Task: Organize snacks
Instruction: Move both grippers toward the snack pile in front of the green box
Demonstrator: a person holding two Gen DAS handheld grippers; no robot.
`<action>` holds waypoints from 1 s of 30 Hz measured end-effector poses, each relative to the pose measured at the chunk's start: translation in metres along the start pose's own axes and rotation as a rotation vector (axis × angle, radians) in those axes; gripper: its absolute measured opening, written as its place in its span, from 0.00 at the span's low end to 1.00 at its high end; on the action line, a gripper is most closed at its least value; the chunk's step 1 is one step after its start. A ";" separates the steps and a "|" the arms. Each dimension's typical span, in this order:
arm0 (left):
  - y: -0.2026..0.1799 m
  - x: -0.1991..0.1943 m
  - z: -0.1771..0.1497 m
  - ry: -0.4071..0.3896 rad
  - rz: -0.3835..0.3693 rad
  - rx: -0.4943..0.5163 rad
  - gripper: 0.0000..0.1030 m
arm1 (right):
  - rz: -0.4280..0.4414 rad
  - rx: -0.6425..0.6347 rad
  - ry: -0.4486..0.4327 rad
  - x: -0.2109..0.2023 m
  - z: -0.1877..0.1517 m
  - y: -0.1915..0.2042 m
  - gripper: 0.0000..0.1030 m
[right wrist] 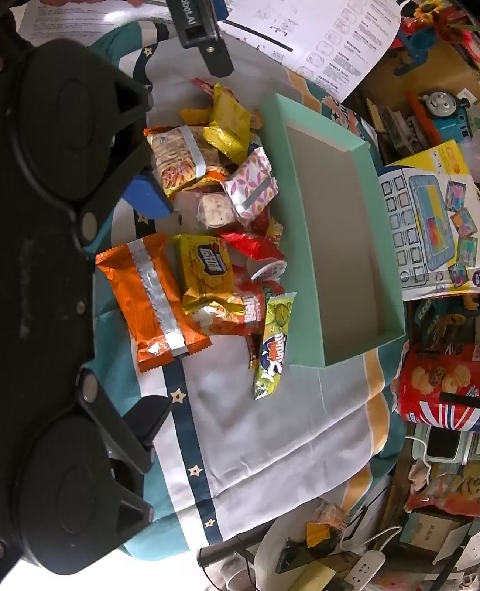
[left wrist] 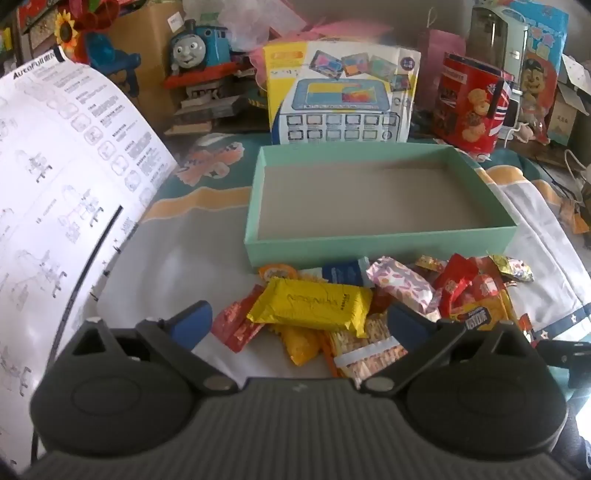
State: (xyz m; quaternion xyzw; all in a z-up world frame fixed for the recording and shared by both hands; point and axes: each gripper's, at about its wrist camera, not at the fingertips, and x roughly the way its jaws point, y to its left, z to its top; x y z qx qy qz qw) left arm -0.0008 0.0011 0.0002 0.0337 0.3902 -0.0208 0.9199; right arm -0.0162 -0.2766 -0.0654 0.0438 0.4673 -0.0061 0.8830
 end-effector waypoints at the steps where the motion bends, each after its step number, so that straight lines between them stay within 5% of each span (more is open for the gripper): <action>1: 0.000 -0.001 0.000 0.002 -0.002 0.000 1.00 | 0.000 0.000 0.000 0.000 0.000 0.000 1.00; 30: -0.005 0.019 0.002 0.087 0.055 -0.011 1.00 | 0.020 0.023 0.034 0.018 0.004 -0.004 1.00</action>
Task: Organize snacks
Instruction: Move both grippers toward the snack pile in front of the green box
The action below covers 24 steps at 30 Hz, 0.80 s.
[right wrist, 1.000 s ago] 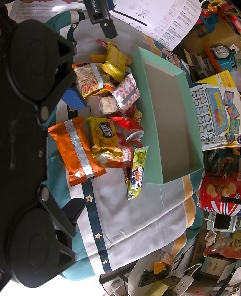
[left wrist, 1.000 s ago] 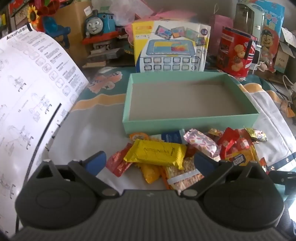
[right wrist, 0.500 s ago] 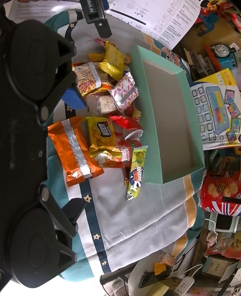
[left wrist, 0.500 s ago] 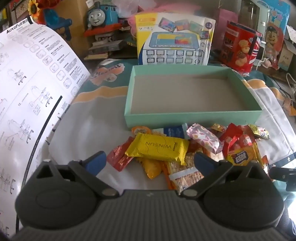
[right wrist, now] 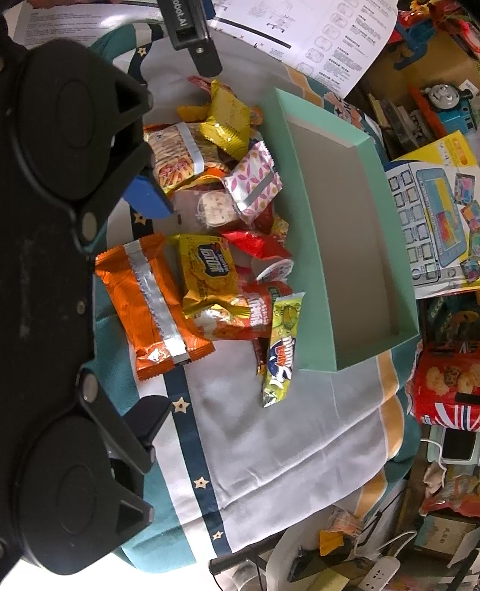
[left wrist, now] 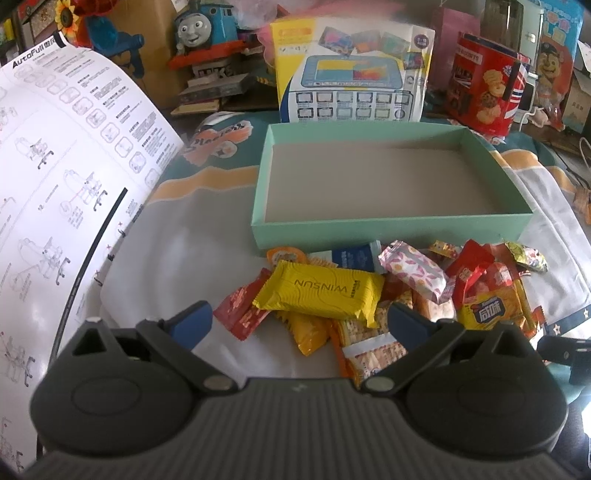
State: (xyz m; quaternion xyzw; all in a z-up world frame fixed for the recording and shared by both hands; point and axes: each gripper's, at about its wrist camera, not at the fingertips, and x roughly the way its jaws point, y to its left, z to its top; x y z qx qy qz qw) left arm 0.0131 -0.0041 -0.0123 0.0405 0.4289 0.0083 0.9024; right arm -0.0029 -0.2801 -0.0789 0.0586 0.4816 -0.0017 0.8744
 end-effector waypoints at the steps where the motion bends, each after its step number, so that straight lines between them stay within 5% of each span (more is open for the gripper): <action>1: 0.000 0.001 0.000 0.003 0.000 0.000 1.00 | -0.001 0.000 0.001 0.000 0.000 0.001 1.00; 21: 0.016 0.035 -0.023 0.090 -0.091 -0.029 1.00 | 0.011 0.113 0.069 0.025 -0.019 -0.031 1.00; 24: 0.016 0.046 -0.032 0.117 -0.108 -0.013 1.00 | 0.010 0.153 0.087 0.033 -0.028 -0.041 0.84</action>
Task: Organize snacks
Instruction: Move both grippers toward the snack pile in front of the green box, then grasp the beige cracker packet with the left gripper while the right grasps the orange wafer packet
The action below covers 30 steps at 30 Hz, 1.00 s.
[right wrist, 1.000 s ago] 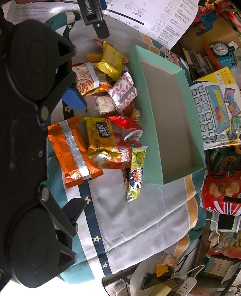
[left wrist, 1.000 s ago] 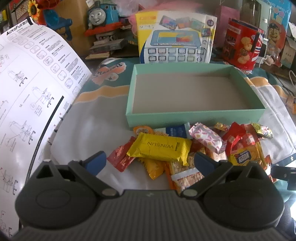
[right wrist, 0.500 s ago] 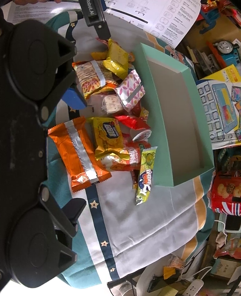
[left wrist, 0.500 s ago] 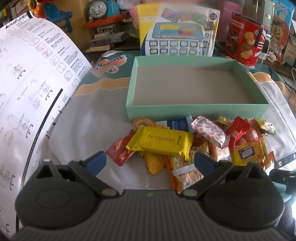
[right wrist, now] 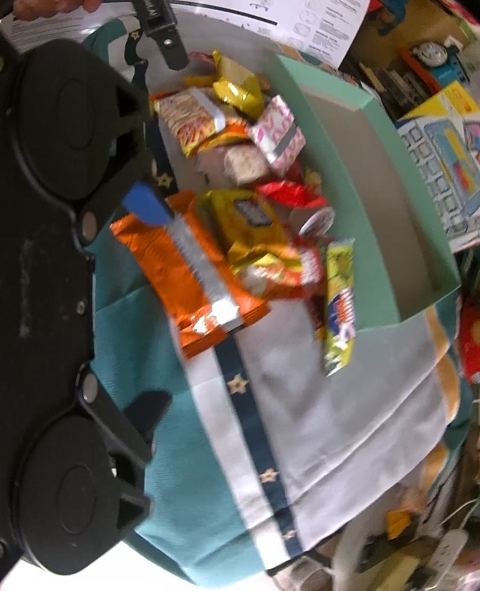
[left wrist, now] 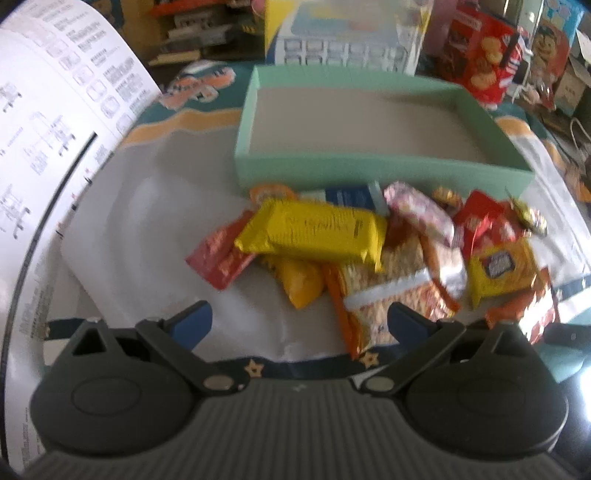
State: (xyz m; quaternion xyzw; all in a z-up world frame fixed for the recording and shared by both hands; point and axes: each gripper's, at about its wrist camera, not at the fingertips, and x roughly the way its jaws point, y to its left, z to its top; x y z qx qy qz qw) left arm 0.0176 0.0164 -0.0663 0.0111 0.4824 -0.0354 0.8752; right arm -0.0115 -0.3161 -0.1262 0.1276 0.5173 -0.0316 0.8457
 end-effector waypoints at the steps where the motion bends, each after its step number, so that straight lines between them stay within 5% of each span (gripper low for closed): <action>1: 0.000 0.003 -0.002 0.010 -0.008 0.006 1.00 | 0.008 0.014 0.008 0.003 -0.002 -0.003 0.81; 3: -0.001 0.009 -0.005 0.027 -0.033 0.018 1.00 | 0.030 0.045 0.016 0.007 -0.004 -0.007 0.69; 6: -0.005 0.016 -0.006 0.026 -0.071 0.041 1.00 | 0.048 0.081 0.031 0.011 0.002 -0.007 0.69; 10: -0.020 0.025 -0.002 0.013 -0.117 0.121 1.00 | 0.045 0.134 0.051 0.021 0.015 0.000 0.87; 15: -0.047 0.039 0.001 0.033 -0.146 0.208 1.00 | -0.003 0.138 0.017 0.033 0.027 0.009 0.88; 20: -0.057 0.051 0.008 0.140 -0.224 0.085 1.00 | -0.015 0.085 -0.024 0.035 0.025 0.006 0.77; 30: -0.051 0.073 0.027 0.211 -0.185 -0.175 1.00 | 0.019 -0.120 -0.082 0.031 0.016 -0.020 0.77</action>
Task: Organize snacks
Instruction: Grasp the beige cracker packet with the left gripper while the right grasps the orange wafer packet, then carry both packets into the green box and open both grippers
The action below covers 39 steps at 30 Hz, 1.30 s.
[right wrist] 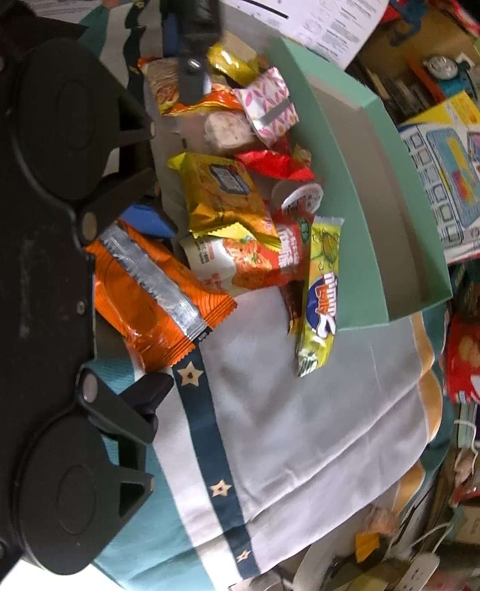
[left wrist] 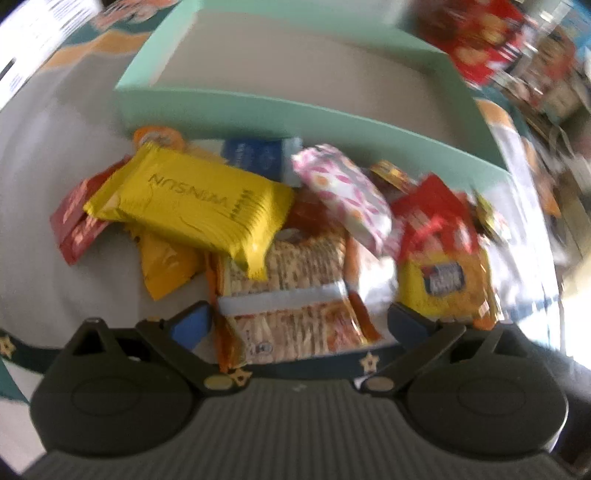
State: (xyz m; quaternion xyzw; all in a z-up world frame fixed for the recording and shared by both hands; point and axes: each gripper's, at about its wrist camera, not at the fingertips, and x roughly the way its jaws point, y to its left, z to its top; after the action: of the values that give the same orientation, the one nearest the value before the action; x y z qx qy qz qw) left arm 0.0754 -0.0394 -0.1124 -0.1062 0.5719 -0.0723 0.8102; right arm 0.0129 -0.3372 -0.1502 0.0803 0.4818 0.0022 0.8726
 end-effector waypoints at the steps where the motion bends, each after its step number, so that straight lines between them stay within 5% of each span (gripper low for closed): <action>1: 0.000 0.004 0.002 0.005 0.008 -0.027 1.00 | 0.003 -0.002 0.000 0.000 0.000 -0.001 0.80; 3: -0.002 0.011 0.002 -0.009 0.041 -0.047 0.91 | 0.004 0.015 0.004 0.000 0.000 -0.004 0.82; 8: -0.014 0.004 -0.011 -0.033 0.105 0.095 0.71 | -0.007 0.070 0.046 -0.007 -0.003 -0.010 0.86; 13: -0.011 -0.001 -0.028 -0.025 0.124 0.213 0.72 | 0.001 0.150 0.092 -0.014 -0.010 -0.017 0.86; 19: -0.005 0.002 -0.030 -0.015 0.147 0.196 0.84 | -0.058 0.107 0.104 -0.009 -0.010 0.006 0.87; 20: -0.007 0.004 -0.030 -0.018 0.150 0.198 0.84 | -0.063 0.090 0.099 -0.005 -0.008 0.013 0.86; 22: -0.014 0.007 -0.032 -0.036 0.172 0.225 0.69 | -0.099 0.018 0.061 -0.008 -0.011 0.025 0.61; 25: -0.015 -0.006 -0.037 -0.045 0.116 0.257 0.56 | -0.095 -0.002 0.044 -0.011 -0.013 0.026 0.59; 31: -0.002 -0.027 -0.045 -0.064 -0.053 0.245 0.54 | -0.090 0.055 -0.005 -0.031 -0.013 0.009 0.59; 39: -0.030 -0.048 -0.038 -0.107 -0.095 0.312 0.54 | -0.056 0.063 -0.083 -0.059 0.010 -0.018 0.59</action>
State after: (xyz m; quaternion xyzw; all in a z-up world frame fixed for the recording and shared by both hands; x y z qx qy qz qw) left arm 0.0234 -0.0604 -0.0739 -0.0098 0.5039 -0.1928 0.8419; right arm -0.0116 -0.3606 -0.0980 0.0943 0.4471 -0.0405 0.8886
